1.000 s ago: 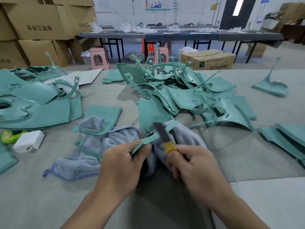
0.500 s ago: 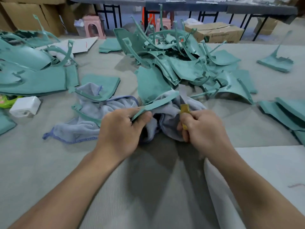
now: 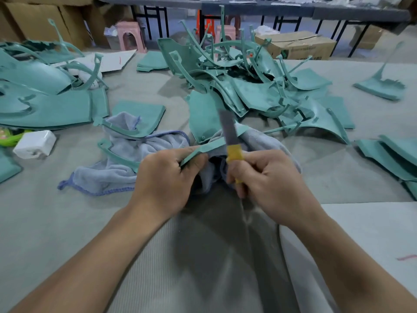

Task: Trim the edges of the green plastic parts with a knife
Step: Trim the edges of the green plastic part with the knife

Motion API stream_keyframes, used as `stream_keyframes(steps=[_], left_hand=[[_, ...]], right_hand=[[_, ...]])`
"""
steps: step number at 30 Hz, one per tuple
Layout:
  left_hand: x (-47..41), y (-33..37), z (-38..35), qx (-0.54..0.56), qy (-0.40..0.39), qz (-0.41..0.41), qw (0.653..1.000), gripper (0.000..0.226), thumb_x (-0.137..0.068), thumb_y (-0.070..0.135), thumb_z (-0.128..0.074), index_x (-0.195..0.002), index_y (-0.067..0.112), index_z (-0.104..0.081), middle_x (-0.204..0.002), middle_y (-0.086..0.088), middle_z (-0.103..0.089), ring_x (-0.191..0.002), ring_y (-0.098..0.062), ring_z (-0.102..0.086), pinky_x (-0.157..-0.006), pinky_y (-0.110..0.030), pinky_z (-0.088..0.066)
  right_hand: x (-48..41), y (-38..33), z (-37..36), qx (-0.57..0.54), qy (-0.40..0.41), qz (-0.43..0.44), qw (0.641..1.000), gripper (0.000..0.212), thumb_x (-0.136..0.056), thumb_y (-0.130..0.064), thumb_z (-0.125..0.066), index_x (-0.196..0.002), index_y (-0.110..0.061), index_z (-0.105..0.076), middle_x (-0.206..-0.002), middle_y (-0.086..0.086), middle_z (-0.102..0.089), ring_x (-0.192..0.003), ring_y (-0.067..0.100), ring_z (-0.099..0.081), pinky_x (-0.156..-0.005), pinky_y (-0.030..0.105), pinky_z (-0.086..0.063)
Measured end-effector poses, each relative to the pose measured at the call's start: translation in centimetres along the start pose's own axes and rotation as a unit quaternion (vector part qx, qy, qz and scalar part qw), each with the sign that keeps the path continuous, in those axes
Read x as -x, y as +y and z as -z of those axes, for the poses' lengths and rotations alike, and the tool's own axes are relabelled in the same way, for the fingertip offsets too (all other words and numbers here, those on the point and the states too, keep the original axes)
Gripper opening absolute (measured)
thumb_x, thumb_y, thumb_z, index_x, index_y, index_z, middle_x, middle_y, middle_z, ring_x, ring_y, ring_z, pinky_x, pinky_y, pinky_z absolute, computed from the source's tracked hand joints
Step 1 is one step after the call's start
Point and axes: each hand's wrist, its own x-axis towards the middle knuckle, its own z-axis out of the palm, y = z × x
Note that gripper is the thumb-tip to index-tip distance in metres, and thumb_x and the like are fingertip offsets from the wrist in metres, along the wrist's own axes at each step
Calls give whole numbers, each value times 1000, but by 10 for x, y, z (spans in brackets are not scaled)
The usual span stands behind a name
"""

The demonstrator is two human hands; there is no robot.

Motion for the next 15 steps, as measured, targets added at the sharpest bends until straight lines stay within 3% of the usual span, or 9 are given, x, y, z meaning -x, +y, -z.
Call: stream_keyframes(steps=[2,5,7,9,10,12,15], left_hand=[[0,0,1,6,-2,8,1000,23,-92,40,-60,-110,44,-47,-83,36,-51,-62,26,-45,-59,2,-30],[0,0,2,6,-11,14,1000,15,-92,39,-61,-100,47,-52,-74,38,-54,-63,19,-46,-61,2,-31],[3,-3,2,32,-31,30,999,13,-90,40,-61,-98,42,-72,-87,39,-60,-71,17,-52,-65,2,-33],[6,-6,4,75,-68,51,994,29,-88,36,-61,-112,49,-70,-100,30,-70,-91,18,-59,-80,-3,-41],[7,-7,6,83,-88,46,992,39,-87,31,-61,-118,54,-65,-109,28,-71,-108,12,-60,-93,-13,-45],[8,-4,10,72,-119,-6,990,56,-86,11,-61,-126,51,-64,-127,28,-65,-134,-2,-50,-116,-29,-34],[5,0,18,12,-128,-152,980,54,-81,6,-65,-130,31,-67,-138,14,-61,-137,-3,-48,-124,-41,-22]], right_hand=[[-2,3,-1,34,-26,-11,999,36,-93,-34,-57,-62,-19,-68,-51,3,-63,-42,7,-49,-46,23,-39],[-11,13,14,87,54,-103,989,42,-96,-25,-57,-56,-14,-67,-46,3,-60,-41,10,-49,-51,27,-39],[-12,15,23,-28,89,-150,984,45,-99,-18,-54,-56,-10,-65,-46,6,-58,-39,15,-46,-44,23,-37],[-11,12,25,-245,95,-193,945,40,-103,-17,-51,-68,-5,-68,-56,13,-62,-40,17,-50,-37,20,-36],[-11,10,24,-323,90,-208,919,39,-105,-18,-49,-76,-3,-69,-62,15,-66,-42,18,-55,-37,21,-39],[-12,10,21,-380,80,-231,892,36,-107,-21,-47,-86,-2,-71,-69,16,-71,-49,20,-64,-40,23,-46],[-14,9,22,-406,72,-265,871,33,-104,-23,-54,-92,-2,-76,-71,13,-73,-51,18,-67,-41,26,-49]])
